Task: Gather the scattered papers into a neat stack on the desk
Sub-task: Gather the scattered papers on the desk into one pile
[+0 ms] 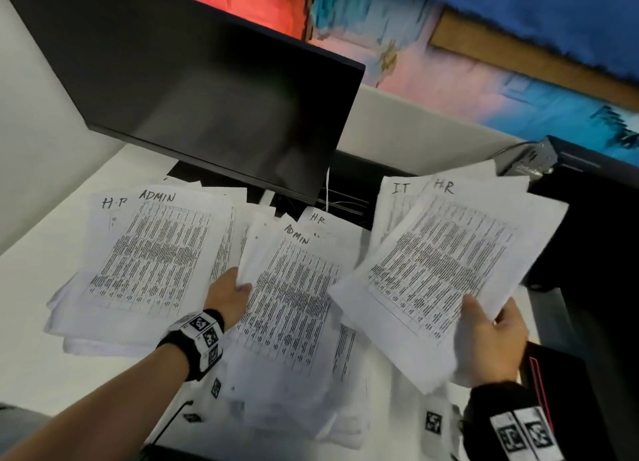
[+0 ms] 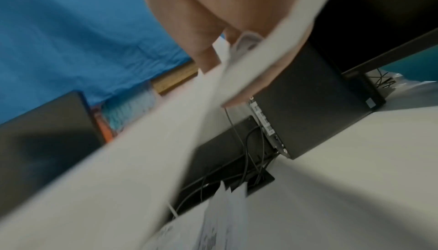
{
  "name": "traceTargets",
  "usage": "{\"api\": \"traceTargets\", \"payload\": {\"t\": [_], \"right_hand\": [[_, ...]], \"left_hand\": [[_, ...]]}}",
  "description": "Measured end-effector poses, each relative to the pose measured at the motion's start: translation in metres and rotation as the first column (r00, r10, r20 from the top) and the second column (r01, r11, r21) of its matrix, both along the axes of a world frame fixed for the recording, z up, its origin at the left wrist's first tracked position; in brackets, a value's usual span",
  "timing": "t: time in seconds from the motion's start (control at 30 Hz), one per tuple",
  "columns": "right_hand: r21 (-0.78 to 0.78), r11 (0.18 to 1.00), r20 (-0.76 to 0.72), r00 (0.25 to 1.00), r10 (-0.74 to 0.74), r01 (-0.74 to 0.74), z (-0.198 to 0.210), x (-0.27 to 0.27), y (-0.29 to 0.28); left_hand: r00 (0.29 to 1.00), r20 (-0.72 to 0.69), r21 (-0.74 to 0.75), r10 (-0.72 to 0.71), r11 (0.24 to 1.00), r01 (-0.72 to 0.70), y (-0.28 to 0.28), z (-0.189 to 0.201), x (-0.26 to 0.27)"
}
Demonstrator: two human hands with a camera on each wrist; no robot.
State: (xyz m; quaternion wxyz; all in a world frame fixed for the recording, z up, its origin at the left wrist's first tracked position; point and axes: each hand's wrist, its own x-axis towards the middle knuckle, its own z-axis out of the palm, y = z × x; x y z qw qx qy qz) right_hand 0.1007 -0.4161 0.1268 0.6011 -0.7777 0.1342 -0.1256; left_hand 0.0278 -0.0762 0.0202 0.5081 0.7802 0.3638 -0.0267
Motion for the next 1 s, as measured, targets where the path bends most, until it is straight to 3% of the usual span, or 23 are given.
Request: {"api": "traceTargets", "payload": {"t": [0.13,0.23,0.3,0.37,0.47,0.53,0.63,0.8,0.93,1.0], "right_hand": [[0.019,0.997,0.193,0.978,-0.076,0.074,0.004,-0.005,0.008],[0.066,0.998,0.202,0.979,-0.011,-0.002,0.011,-0.001,0.015],[0.018,0.995,0.037,0.995,0.093,-0.094,-0.004,-0.002,0.028],[0.006,0.985,-0.206,0.963,0.172,-0.174,-0.039,-0.009,0.039],[-0.137,0.912,-0.561,0.789,0.250,-0.386,-0.097,-0.023,0.046],[-0.247,0.867,-0.667,0.725,0.172,-0.433,-0.119,-0.030,0.049],[-0.163,0.923,-0.703,0.698,0.139,-0.348,-0.130,-0.029,0.051],[0.150,0.940,-0.709,0.629,0.318,-0.307,-0.123,-0.018,0.068],[0.243,0.916,-0.645,0.651,0.399,-0.320,-0.120,-0.016,0.083],[0.202,0.909,-0.636,0.656,0.405,-0.365,-0.122,-0.014,0.085]], "left_hand": [[1.000,0.002,-0.005,0.009,1.000,-0.009,0.001,0.003,-0.003],[0.999,0.002,0.007,-0.032,0.999,0.032,0.006,0.002,-0.001],[0.999,0.021,-0.014,-0.048,0.999,0.049,0.010,-0.002,-0.001],[0.999,0.035,-0.019,-0.037,0.999,0.038,0.010,-0.005,-0.002],[0.997,0.073,0.096,-0.002,0.995,-0.005,0.005,-0.006,-0.003],[0.997,0.068,0.216,0.031,0.975,-0.045,0.007,-0.007,-0.006],[0.996,-0.083,0.322,0.020,0.947,0.008,0.021,-0.017,-0.011],[0.938,-0.255,0.249,-0.234,0.921,0.298,0.026,-0.018,-0.016],[0.882,-0.305,0.074,-0.360,0.914,0.399,0.032,-0.018,-0.017],[0.883,-0.259,-0.024,-0.391,0.917,0.399,0.040,-0.018,-0.021]]}}
